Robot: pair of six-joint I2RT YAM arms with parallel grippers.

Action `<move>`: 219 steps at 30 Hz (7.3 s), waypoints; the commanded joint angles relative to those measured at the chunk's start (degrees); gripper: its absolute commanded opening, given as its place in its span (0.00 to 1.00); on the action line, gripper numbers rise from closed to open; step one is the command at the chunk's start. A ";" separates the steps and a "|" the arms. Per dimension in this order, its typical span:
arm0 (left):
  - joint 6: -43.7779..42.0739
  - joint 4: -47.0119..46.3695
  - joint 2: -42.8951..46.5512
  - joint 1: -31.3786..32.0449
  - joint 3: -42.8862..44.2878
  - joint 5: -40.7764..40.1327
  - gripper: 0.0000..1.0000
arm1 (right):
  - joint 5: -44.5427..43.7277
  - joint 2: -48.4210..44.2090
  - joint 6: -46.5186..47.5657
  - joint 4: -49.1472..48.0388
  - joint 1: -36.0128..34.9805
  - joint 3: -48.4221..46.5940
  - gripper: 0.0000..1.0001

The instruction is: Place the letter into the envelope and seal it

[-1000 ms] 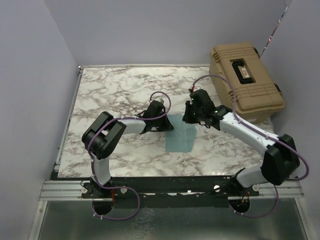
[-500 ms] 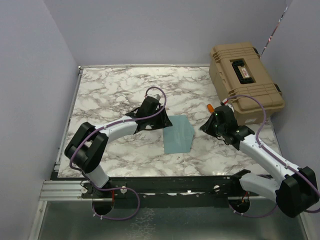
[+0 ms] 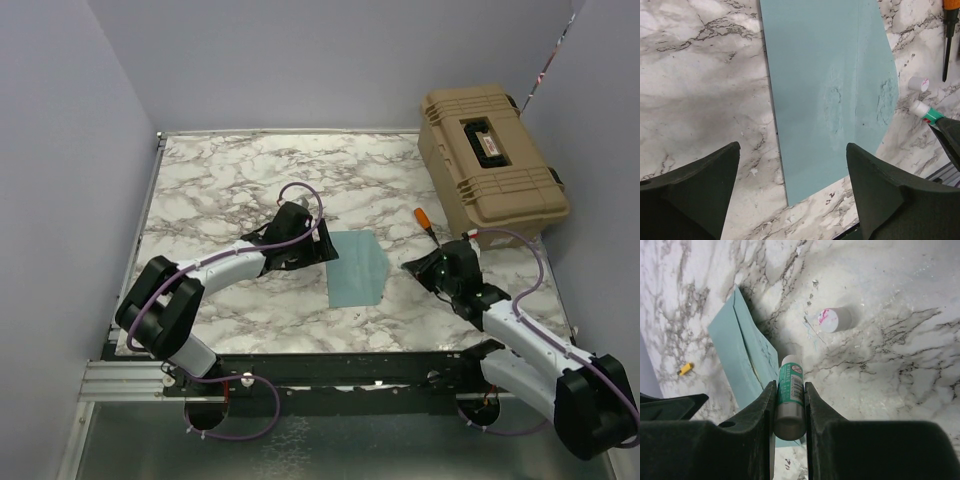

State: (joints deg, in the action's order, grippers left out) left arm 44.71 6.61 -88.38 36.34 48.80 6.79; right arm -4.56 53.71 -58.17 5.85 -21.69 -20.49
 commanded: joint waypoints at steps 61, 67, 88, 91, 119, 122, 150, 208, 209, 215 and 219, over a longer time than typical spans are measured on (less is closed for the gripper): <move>-4.10 -3.36 -15.82 3.11 5.81 -0.18 0.00 | 11.49 39.18 24.50 9.10 2.44 -31.02 0.06; -4.19 -1.64 -16.62 3.08 6.62 -1.96 0.00 | 23.01 38.57 25.19 6.09 2.68 -29.47 0.09; -3.07 -1.16 -16.99 3.13 5.79 -1.97 0.00 | 36.64 44.92 25.74 -0.76 2.40 -29.69 0.19; -2.88 -1.15 -17.37 3.13 5.78 -1.74 0.00 | 36.41 45.33 25.83 -1.18 1.57 -29.54 0.18; 0.00 -1.51 -19.10 3.10 5.65 0.25 0.00 | -1.50 52.77 32.73 12.45 -16.05 -36.18 0.30; 0.35 -1.51 -19.27 3.00 5.53 0.69 0.00 | -5.65 54.14 33.04 14.29 -18.31 -36.59 0.31; 12.88 -5.67 -22.88 -1.18 0.12 4.24 0.00 | -9.07 49.12 25.79 22.78 -26.95 -28.25 0.17; 12.25 -23.42 -11.94 9.28 -9.02 9.94 0.00 | 21.20 46.79 25.01 4.49 -13.57 -33.70 0.01; 12.71 -23.41 -11.92 9.22 -9.84 9.33 0.00 | 21.08 47.31 24.96 4.25 -13.49 -33.58 0.01; 15.34 -23.13 -12.73 9.18 -14.18 9.35 0.00 | 16.31 50.44 26.02 5.15 -12.66 -33.98 0.01; 16.25 -23.06 -14.49 9.18 -15.88 11.12 0.00 | 9.09 52.19 27.95 7.32 -11.33 -35.15 0.01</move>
State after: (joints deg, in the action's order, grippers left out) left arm 60.42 -22.39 -99.35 45.32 36.82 17.65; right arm 14.59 101.78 -33.15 10.72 -34.46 -55.29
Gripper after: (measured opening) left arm 0.002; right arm 0.006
